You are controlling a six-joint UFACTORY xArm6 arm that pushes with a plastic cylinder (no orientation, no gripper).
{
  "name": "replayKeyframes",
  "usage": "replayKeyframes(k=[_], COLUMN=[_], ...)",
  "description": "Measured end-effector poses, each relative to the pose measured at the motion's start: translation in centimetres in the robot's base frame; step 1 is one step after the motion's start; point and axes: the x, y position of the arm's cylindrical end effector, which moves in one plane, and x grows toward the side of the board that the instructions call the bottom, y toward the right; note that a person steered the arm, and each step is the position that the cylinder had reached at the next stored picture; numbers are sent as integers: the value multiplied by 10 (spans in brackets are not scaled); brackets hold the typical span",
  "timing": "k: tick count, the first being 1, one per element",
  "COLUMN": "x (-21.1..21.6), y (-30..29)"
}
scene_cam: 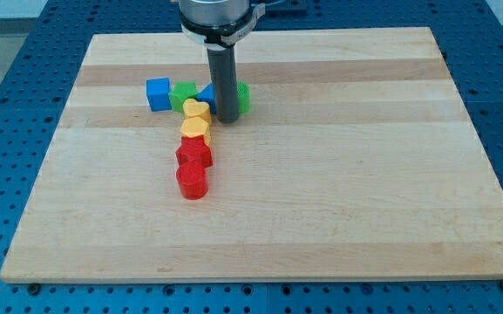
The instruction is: Move your arm towards right side of the board
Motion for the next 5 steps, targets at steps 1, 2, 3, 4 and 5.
replayKeyframes(k=[1,2,3,4,5], x=[0,6,21,22,-38], y=[0,13,41,84,122])
